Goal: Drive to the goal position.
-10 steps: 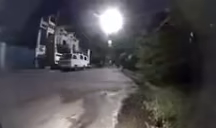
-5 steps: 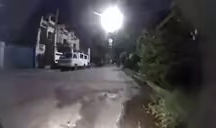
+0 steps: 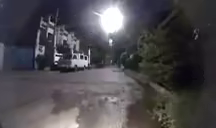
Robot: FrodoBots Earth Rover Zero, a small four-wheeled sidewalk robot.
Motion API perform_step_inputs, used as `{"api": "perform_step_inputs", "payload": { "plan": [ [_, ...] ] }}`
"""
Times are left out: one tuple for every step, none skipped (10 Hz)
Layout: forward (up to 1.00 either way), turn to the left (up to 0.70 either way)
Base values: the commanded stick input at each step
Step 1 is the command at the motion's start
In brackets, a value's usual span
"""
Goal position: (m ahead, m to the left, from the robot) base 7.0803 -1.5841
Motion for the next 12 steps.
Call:
{"api": "perform_step_inputs", "payload": {
  "plan": [
    [0.5, -0.5],
    [0.5, -0.5],
    [0.5, -0.5],
    [0.5, -0.5],
    [0.5, -0.5],
    [0.5, -0.5],
    [0.5, -0.26],
    [0.5, -0.03],
    [0.5, 0.0],
    [0.5, 0.0],
    [0.5, 0.0],
    [0.5, 0.0]
  ]
}}
